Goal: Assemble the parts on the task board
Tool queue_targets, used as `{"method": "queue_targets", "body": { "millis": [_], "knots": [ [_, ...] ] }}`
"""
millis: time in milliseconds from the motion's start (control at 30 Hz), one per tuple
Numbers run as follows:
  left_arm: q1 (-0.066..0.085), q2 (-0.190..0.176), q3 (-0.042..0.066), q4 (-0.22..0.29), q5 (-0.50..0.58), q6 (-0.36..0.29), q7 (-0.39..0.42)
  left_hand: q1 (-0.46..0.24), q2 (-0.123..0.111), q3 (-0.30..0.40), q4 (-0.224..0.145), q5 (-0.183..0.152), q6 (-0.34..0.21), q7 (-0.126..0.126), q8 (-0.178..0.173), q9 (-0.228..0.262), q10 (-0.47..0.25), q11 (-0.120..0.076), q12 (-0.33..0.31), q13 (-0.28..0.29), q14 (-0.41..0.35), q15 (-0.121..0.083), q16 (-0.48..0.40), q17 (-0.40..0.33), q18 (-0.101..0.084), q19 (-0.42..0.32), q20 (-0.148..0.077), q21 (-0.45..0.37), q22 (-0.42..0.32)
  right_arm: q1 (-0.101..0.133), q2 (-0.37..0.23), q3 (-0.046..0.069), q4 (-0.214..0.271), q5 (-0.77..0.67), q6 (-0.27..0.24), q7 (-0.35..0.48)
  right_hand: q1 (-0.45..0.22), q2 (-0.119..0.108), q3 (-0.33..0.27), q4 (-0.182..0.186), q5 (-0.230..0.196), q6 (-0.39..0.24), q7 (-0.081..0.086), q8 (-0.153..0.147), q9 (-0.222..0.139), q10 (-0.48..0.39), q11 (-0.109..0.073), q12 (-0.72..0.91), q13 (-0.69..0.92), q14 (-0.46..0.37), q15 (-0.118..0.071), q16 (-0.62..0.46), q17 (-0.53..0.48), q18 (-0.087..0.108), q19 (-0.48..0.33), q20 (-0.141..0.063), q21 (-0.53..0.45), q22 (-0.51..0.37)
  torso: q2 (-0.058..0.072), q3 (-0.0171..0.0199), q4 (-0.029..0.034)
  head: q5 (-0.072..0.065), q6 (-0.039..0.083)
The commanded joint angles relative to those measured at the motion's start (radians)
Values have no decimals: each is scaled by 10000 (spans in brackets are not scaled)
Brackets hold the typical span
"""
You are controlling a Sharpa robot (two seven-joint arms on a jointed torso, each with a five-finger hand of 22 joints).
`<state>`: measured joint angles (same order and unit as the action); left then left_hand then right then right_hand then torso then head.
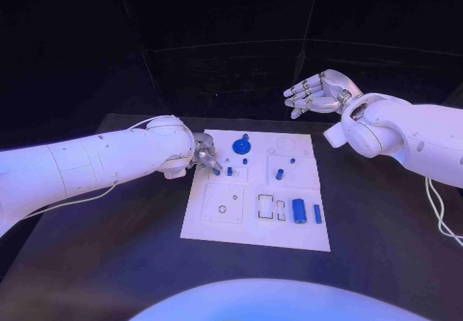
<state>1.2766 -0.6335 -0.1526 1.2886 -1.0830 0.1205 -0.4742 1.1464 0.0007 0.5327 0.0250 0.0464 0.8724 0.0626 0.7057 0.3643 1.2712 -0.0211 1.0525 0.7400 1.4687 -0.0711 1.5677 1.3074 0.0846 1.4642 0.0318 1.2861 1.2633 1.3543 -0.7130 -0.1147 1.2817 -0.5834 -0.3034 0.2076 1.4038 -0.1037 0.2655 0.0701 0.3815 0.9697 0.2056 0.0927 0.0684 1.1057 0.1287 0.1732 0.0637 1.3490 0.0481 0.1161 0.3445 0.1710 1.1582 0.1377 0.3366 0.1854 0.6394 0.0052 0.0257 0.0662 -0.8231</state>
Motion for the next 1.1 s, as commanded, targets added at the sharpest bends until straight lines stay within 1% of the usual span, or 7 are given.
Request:
{"method": "queue_targets", "body": {
  "millis": [33,333,500,567,733,867,1100],
  "knots": [
    [2,27,-6,-8,-63,453,-110,52,-105,1084,-1019,70,-9,-72,87,25,53,3,-31,-17,1021,-76,31,2634,-110,111,-31,49,2,20,8,6,7,-7,69,93,-105,-9,22,-29,46,-92,3,-39,-2,-68,20,-39,-14,65,19,-59,-8,90,27,45,-32,-9,5,0,5,-10,-7],
    [0,98,-18,-93,-62,460,-111,-32,-223,1138,-1022,94,37,-93,158,72,84,-9,-27,-7,1021,-84,31,2634,-110,113,-34,47,8,20,10,6,7,-7,69,94,-105,-9,22,-29,46,-92,3,-39,-2,-68,20,-39,-14,65,19,-59,-8,90,27,45,-32,-9,3,3,5,-11,-11],
    [0,192,-21,-233,-62,343,-107,-358,-237,1071,-776,86,83,-128,233,126,132,-29,-14,-9,1021,-99,31,2634,-108,115,-44,36,9,20,10,6,11,-7,65,92,-113,-6,21,-26,47,-91,4,-39,-2,-69,21,-39,-14,67,20,-62,-11,89,29,47,-36,-12,1,4,3,-10,-7],
    [0,235,-21,-292,-61,327,-120,-702,-342,786,-521,76,144,-165,286,159,161,-48,13,0,1021,-111,31,2634,-110,120,-51,38,20,20,10,6,13,-7,64,91,-113,-6,21,-26,47,-91,4,-39,-2,-69,21,-39,-14,67,20,-62,-11,89,29,47,-36,-12,2,4,-2,-8,-14],
    [-1,328,-22,-405,-61,367,-162,-1027,-539,207,-259,75,237,-227,351,201,174,-101,57,23,1021,-161,31,2634,-116,136,-93,58,59,20,14,6,10,-7,66,91,-120,-5,20,-23,48,-91,4,-39,-1,-69,22,-38,-14,68,22,-64,-12,89,30,49,-39,-14,4,5,1,-7,-34],
    [-2,381,-22,-470,-61,434,-220,-1108,-618,-87,-173,78,322,-270,426,245,187,-137,94,60,1021,-194,31,2634,-124,152,-123,89,103,20,22,6,3,-7,70,94,-120,-5,20,-22,48,-91,4,-39,-1,-69,22,-38,-14,69,22,-65,-12,89,30,49,-39,-15,2,-2,1,-9,-45],
    [-3,409,-22,-570,-61,446,-298,-1183,-667,-305,-94,82,374,-298,485,283,206,-161,130,100,1021,-216,31,2634,-134,170,-145,127,152,20,27,6,-5,-7,73,97,-141,-4,13,-12,49,-92,6,-39,-1,-69,24,-37,-13,72,25,-68,-14,87,32,53,-46,-19,0,-2,-2,-9,-53]
  ]
}}
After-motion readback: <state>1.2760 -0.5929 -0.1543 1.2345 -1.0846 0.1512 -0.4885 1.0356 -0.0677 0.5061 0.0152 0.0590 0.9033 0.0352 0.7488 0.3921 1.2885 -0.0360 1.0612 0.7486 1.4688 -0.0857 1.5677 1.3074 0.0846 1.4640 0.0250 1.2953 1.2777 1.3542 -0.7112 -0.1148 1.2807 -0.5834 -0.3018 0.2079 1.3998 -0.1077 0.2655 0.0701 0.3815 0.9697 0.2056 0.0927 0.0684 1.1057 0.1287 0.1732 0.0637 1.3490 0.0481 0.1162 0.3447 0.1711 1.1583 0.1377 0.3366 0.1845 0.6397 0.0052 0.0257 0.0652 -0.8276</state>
